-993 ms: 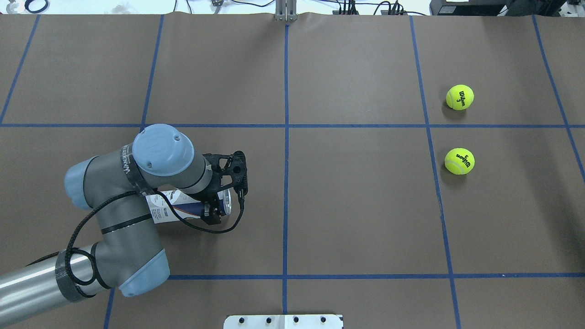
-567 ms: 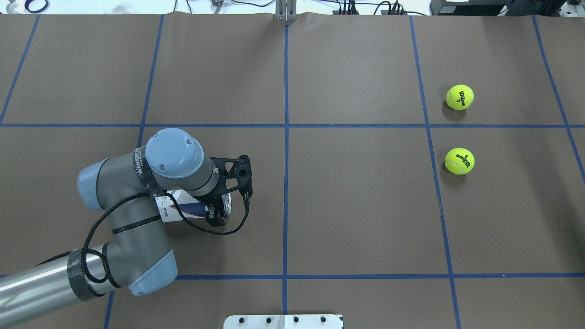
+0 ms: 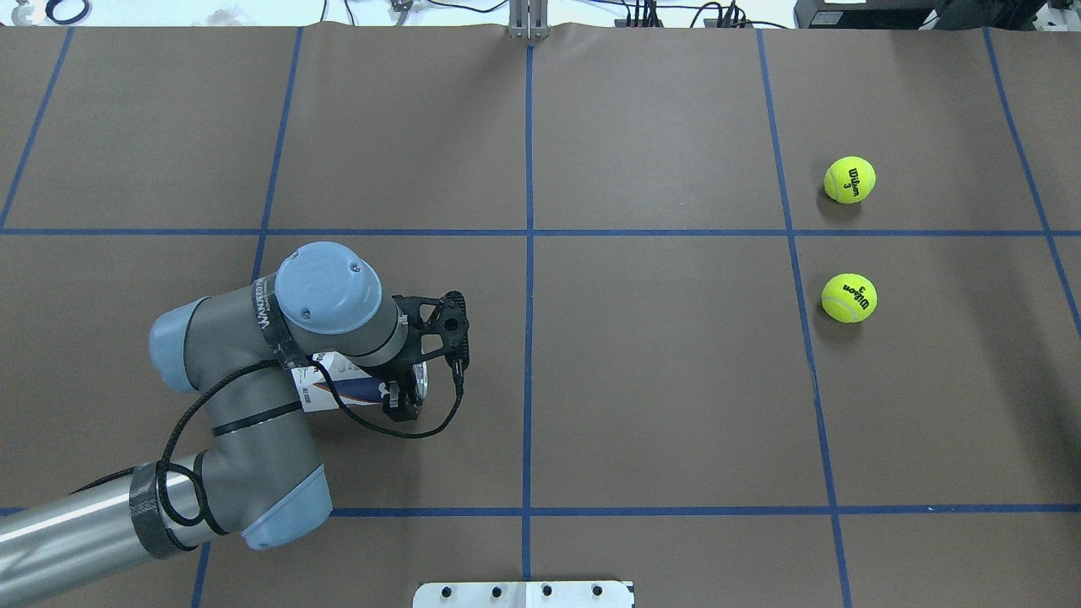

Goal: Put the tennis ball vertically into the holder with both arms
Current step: 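Close the left gripper around the can's open end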

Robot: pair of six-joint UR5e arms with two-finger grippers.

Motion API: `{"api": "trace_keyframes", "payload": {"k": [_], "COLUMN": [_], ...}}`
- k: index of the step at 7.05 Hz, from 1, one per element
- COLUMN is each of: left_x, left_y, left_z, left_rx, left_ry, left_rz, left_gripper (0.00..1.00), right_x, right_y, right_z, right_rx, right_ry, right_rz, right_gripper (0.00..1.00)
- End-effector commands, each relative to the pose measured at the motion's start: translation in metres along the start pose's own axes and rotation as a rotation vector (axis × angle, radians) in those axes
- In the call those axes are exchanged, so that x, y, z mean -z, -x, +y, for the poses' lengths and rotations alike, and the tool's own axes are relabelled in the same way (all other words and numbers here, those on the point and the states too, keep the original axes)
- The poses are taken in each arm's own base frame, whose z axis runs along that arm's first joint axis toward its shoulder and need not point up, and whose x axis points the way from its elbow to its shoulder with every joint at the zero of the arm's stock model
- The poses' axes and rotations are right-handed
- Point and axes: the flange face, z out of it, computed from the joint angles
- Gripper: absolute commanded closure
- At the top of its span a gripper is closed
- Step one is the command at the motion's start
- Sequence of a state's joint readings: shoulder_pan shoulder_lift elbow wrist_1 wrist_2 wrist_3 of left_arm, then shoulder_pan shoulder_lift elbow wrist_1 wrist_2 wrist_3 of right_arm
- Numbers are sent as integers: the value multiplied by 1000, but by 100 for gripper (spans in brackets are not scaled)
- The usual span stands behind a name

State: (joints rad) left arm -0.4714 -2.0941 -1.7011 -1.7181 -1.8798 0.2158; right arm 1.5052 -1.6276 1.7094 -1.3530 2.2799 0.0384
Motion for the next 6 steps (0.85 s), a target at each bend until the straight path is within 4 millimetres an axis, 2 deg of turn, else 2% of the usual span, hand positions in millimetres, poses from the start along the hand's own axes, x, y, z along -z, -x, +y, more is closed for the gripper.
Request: {"api": "trace_keyframes", "payload": {"k": [1,2,3,4,6], "left_x": [-1,-2,8,35,111], "left_y": [1,1,-1,-6,-21], "left_z": [1,1,-5,-20,-38], "left_rx": [-2,-2,-5,-16,25], "left_ry": [8,8,-12,-68,-242], "left_rz": [-25,-25,-29,-41,-72], "left_gripper": [29,31,31,28,27], "right_x": [0,0,0,0,0], "right_y": [0,1,0,1,0], "right_z": [0,0,0,0,0], "right_rx": [-1,0,-2,0,-1], "right_ry": [0,1,1,1,0], "right_rz": [-1,-9,-10,-10,-10], "right_gripper": [0,0,0,0,0]}}
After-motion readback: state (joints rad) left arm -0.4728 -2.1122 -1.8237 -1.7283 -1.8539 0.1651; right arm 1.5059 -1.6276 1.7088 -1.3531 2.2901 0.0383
